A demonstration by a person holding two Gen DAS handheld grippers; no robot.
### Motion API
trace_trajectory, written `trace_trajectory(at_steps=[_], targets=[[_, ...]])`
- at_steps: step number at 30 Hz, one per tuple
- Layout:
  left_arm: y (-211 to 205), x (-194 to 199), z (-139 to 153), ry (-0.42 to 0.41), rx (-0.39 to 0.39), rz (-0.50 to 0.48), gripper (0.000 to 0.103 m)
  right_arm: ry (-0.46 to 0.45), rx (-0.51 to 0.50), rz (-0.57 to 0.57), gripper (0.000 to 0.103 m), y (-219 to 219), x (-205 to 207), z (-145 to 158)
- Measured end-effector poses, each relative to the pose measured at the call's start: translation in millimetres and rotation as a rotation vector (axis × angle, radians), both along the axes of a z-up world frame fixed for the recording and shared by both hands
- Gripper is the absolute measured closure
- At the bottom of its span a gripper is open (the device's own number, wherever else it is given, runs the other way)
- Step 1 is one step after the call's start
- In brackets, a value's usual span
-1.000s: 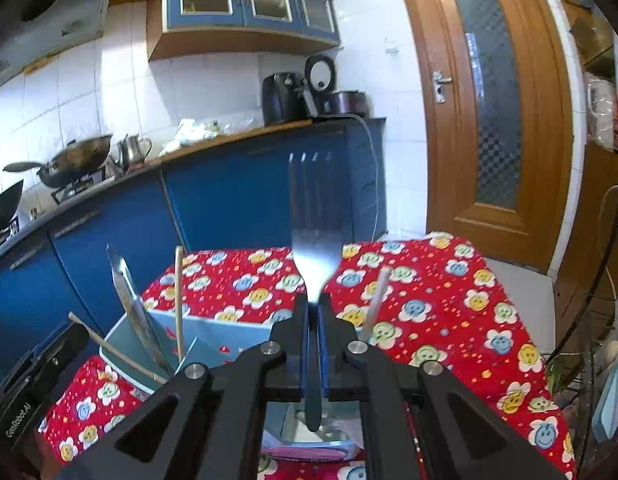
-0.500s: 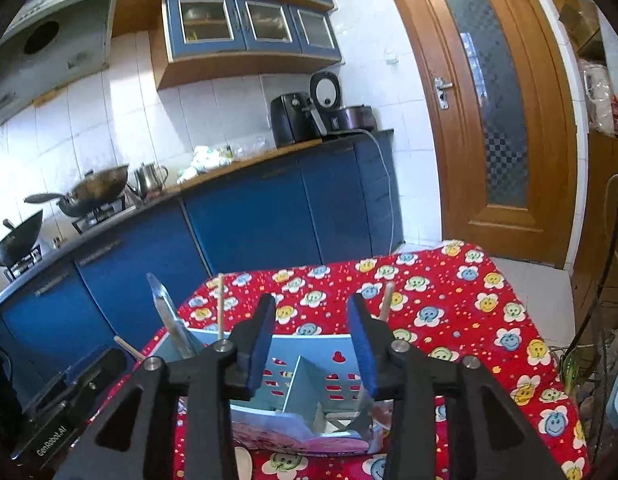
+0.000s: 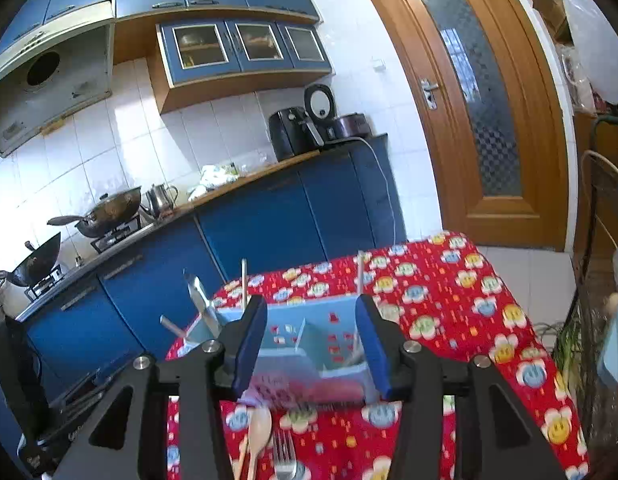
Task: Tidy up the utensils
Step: 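Move both open tools back down to the remaining utensils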
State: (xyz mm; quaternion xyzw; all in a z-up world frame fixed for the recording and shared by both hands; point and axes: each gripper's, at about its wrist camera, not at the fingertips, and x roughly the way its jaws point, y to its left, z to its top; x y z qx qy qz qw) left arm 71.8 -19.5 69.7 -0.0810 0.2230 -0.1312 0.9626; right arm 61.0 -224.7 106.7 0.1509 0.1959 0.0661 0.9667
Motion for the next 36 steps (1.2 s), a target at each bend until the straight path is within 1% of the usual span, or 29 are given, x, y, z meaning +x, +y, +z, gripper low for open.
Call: trace_trajectory(at_steps=[8, 13, 19, 27, 36], targets=[[2, -11, -10, 0.084, 0.024, 0.004, 0.048, 0.063, 0.009, 0.005, 0.05, -4, -30, -20], [0, -18, -16, 0.133, 0.036, -0.007, 0.048, 0.108, 0.011, 0.01, 0.045, -7, -46, -34], [-6, -27, -25, 0.194, 0.046, -0.03, 0.047, 0.159, 0.028, 0.025, 0.04, -10, -62, -52], [-13, -31, -38, 0.284, 0.054, -0.052, 0.047, 0.215, 0.033, 0.035, 0.037, -13, -76, -69], [-24, -31, -58, 0.397, 0.067, -0.072, 0.047, 0.239, 0.053, 0.046, 0.034, -19, -85, -81]])
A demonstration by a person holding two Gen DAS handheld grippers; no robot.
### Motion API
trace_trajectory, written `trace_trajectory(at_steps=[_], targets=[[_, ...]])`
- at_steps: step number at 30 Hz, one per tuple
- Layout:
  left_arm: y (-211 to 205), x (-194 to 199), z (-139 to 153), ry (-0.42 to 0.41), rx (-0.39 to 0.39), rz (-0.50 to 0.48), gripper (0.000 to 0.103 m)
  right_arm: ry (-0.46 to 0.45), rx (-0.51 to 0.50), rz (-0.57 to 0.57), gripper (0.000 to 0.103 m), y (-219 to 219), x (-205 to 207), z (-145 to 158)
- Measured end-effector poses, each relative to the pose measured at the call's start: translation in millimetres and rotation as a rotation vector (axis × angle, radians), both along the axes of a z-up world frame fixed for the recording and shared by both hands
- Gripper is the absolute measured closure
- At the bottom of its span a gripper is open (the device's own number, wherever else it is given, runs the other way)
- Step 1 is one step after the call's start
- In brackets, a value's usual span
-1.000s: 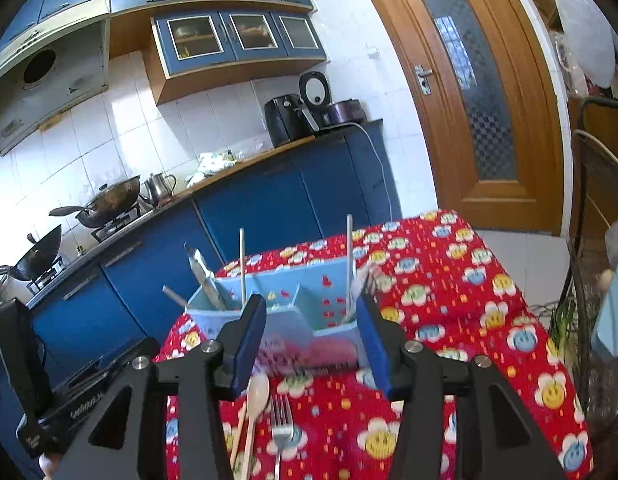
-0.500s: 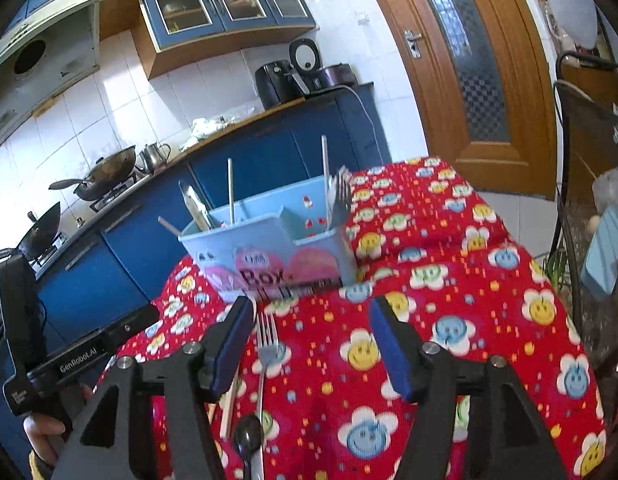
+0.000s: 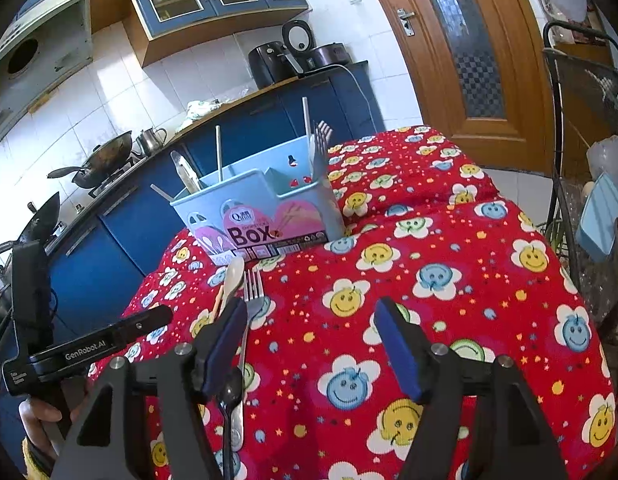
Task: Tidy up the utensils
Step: 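Move both open tools back down to the remaining utensils, then grasp another wooden chopstick with the left tool while the right tool grasps the wooden spoon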
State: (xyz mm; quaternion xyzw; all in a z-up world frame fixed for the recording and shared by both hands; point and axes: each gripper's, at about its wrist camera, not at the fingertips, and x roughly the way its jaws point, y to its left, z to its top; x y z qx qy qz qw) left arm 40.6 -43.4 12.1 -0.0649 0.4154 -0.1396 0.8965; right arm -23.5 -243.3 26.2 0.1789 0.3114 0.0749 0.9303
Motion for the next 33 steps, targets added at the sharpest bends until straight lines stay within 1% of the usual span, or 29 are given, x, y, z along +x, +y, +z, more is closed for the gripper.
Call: trace_trajectory(at_steps=[4, 15, 19, 21, 26, 30, 32, 33], targets=[[-6, 1, -6, 0.028, 0.012, -0.011, 0.047, 0.007, 0.001, -0.001, 0.033, -3, -2, -3], [-28, 8, -23, 0.076, 0.091, -0.053, 0.048, 0.012, 0.035, -0.011, 0.032, -15, -5, -11], [-33, 11, -27, 0.094, 0.138, -0.058, 0.059, 0.016, 0.044, -0.019, 0.032, -19, -6, -13], [-35, 14, -27, 0.104, 0.157, -0.074, 0.063, 0.017, 0.047, -0.022, 0.032, -21, -6, -13], [-39, 24, -25, 0.163, 0.2, -0.137, 0.065, 0.02, 0.053, -0.025, 0.032, -24, -6, -15], [-39, 34, -23, 0.227, 0.205, -0.165, 0.065, 0.021, 0.053, -0.022, 0.032, -24, -6, -15], [-39, 38, -22, 0.253, 0.205, -0.179, 0.067, 0.021, 0.052, -0.019, 0.032, -23, -6, -15], [-38, 40, -22, 0.261, 0.204, -0.181, 0.072, 0.022, 0.05, -0.019, 0.032, -22, -5, -15]])
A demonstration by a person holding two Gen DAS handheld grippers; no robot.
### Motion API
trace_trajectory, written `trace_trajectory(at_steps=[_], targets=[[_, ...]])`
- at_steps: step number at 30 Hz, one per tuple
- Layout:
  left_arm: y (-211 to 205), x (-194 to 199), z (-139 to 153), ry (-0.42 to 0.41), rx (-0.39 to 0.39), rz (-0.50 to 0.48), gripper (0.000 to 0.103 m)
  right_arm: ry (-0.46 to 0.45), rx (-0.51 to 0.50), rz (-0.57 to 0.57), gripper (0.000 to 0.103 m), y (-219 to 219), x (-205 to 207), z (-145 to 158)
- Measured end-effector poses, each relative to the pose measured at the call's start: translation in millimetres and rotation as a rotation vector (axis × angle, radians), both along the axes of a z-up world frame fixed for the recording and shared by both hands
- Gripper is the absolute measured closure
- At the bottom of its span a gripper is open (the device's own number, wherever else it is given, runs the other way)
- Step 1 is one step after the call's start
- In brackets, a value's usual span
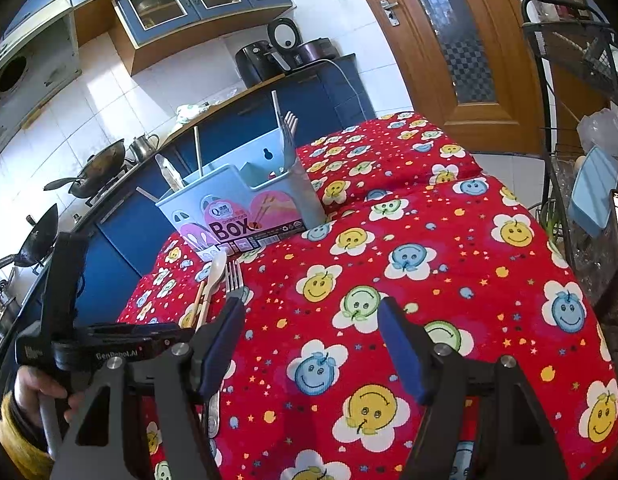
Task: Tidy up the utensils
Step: 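Grasp another wooden chopstick with the left tool while the right tool grasps the wooden spoon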
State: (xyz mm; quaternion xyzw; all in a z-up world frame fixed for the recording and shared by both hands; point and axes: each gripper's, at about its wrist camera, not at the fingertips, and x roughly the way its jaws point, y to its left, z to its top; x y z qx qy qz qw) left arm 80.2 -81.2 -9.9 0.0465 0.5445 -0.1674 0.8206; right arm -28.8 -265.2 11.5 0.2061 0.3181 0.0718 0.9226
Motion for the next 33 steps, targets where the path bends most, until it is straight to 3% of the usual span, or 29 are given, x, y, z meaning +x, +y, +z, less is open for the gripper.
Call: trace_trajectory(at_steps=[4, 14, 21, 33], targets=[[11, 6, 0, 0.024, -0.036, 0.031, 0.091, 0.004, -0.007, -0.001, 0.032, 2, 0, 1], [52, -2, -2, 0.019, -0.253, 0.111, 0.099, 0.025, -0.042, 0.01, 0.032, 12, 4, 5], [78, -15, 10, -0.064, -0.36, 0.149, 0.099, 0.054, -0.064, 0.041, 0.032, 26, 13, 10], [111, -32, 45, -0.312, -0.411, 0.198, 0.099, 0.138, -0.128, 0.152, 0.032, 65, 38, 17]])
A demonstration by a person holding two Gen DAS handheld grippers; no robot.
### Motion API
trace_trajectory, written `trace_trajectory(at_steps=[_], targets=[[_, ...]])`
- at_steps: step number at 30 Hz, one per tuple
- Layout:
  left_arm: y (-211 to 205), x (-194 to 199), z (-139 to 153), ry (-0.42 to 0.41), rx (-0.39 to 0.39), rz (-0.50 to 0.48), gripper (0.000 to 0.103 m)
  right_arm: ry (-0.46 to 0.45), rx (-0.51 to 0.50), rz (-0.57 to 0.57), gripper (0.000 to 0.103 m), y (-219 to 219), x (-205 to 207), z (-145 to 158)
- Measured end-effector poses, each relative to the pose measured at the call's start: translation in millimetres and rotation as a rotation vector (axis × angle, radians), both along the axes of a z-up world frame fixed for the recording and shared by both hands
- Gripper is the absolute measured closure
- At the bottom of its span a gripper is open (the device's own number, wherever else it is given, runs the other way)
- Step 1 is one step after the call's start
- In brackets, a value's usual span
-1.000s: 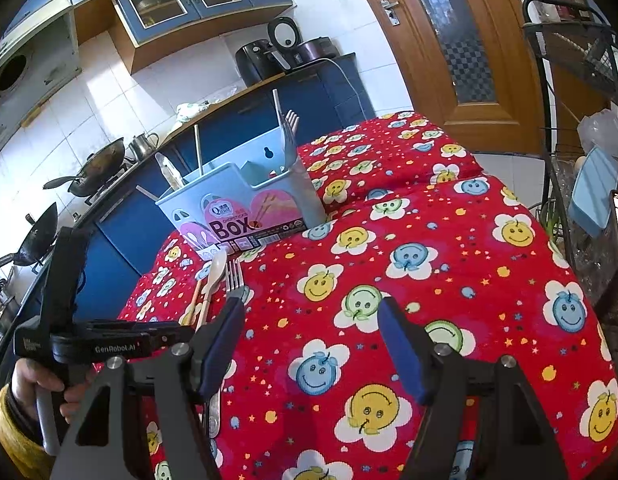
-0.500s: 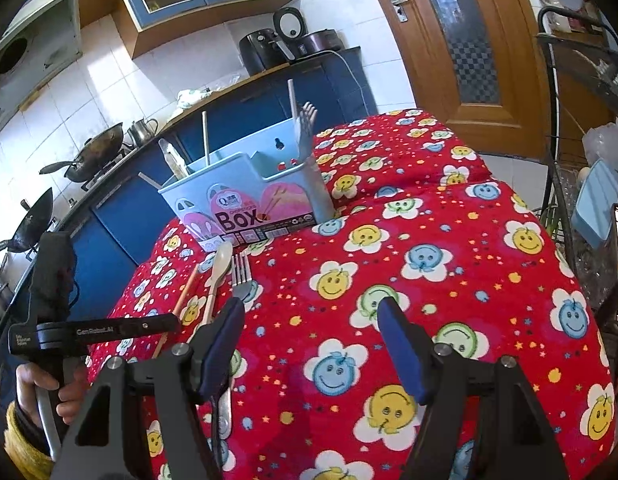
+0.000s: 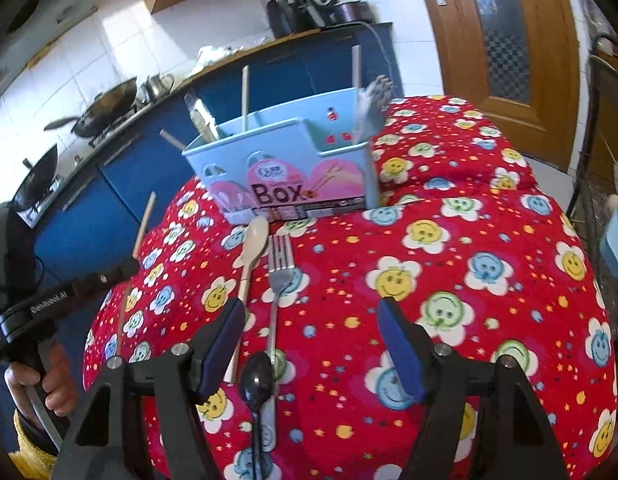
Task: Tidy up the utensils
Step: 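Grasp another wooden chopstick with the left tool while the right tool grasps the wooden spoon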
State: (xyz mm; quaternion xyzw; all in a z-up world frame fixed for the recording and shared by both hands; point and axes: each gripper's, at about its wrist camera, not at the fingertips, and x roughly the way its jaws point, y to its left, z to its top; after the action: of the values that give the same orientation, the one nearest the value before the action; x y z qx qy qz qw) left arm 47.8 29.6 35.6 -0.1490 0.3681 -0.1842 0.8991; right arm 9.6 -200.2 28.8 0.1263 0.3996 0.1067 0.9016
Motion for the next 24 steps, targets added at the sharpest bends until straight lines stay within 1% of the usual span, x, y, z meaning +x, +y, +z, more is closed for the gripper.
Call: trace_trajectory(at_steps=[4, 6, 8, 11, 13, 16, 18, 24], targets=[[5, -5, 7, -0.057, 0.0, 0.013, 0.099, 0.043, 0.0, 0.059, 0.032, 14, 11, 1], [8, -7, 9, -0.081, 0.001, 0.022, 0.099, 0.053, -0.026, 0.085, 0.032, 24, 16, 1], [11, -9, 11, -0.099, 0.0, 0.032, 0.099, 0.064, -0.055, 0.109, 0.036, 34, 21, 2], [16, -11, 14, -0.127, 0.002, 0.046, 0.099, 0.099, -0.057, 0.152, 0.043, 46, 30, 0], [18, -13, 15, -0.139, 0.003, 0.052, 0.099, 0.126, -0.066, 0.182, 0.05, 56, 38, -3], [22, -15, 15, -0.149, -0.004, 0.057, 0.099, 0.172, -0.072, 0.213, 0.059, 66, 50, -9], [24, -15, 15, -0.156, -0.009, 0.059, 0.099, 0.2, -0.081, 0.221, 0.06, 70, 57, -13], [28, -16, 15, -0.174, -0.012, 0.068, 0.099, 0.253, -0.155, 0.249, 0.064, 84, 79, -19]])
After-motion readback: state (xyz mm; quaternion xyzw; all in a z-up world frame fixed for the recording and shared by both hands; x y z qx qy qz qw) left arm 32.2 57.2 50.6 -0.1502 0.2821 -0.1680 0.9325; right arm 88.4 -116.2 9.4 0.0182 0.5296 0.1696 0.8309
